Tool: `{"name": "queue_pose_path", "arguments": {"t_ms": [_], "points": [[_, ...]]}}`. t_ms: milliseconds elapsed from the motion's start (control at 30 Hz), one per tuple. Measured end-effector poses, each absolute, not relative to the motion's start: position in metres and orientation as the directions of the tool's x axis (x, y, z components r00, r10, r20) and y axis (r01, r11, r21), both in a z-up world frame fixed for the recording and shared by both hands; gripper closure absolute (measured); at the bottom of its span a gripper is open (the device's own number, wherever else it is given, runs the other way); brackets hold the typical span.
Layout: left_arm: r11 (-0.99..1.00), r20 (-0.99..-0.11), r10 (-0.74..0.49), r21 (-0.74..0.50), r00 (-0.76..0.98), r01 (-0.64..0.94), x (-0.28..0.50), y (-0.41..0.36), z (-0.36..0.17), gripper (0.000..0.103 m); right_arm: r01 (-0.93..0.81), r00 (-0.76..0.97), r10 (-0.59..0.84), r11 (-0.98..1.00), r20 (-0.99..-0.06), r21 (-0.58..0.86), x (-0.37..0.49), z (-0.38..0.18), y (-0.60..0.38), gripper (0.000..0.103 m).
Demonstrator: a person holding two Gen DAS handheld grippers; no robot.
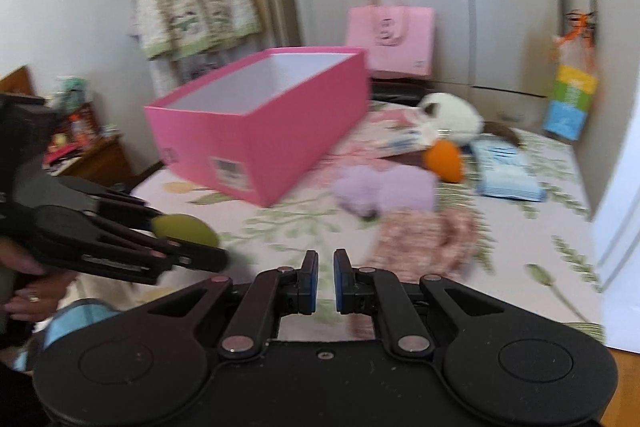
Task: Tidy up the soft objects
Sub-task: 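Lift the green ball and pink scrunchie and carry them toward the pink box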
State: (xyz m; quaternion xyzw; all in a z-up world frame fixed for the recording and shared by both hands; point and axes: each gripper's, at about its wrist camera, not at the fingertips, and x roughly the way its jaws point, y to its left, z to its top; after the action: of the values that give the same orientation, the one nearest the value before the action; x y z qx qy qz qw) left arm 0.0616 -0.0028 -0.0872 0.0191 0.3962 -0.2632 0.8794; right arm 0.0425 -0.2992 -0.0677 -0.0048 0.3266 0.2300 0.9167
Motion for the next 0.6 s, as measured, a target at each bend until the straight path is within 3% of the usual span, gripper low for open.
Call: {"name": "queue_pose_path", "arguments": {"t_ms": [233,467,567,600], "points": [[0.853,-0.726,-0.455,-0.189,0.516,0.487,0.058,0.021,-0.074,0.066,-0.523,0.592,0.522,0.828,-0.613,0.2,0.048,-0.058,-0.27,0.093],[0.852,-0.71,-0.449,-0.157,0.542,0.5,0.06,0.037,-0.053,0.066,-0.562,0.615,0.513,0.818,-0.598,0.123,0.046,-0.04,-0.252,0.093],[0.841,-0.707,-0.46,-0.153,0.537,0.518,0.062,0.037,-0.053,0.066,-0.502,0.67,0.447,0.861,-0.592,0.082,0.044,-0.042,-0.26,0.088],[0.838,-0.708,-0.464,-0.155,0.533,0.523,0.063,0.035,-0.055,0.066,-0.48,0.677,0.43,0.873,-0.598,0.084,0.044,-0.045,-0.264,0.081]]}}
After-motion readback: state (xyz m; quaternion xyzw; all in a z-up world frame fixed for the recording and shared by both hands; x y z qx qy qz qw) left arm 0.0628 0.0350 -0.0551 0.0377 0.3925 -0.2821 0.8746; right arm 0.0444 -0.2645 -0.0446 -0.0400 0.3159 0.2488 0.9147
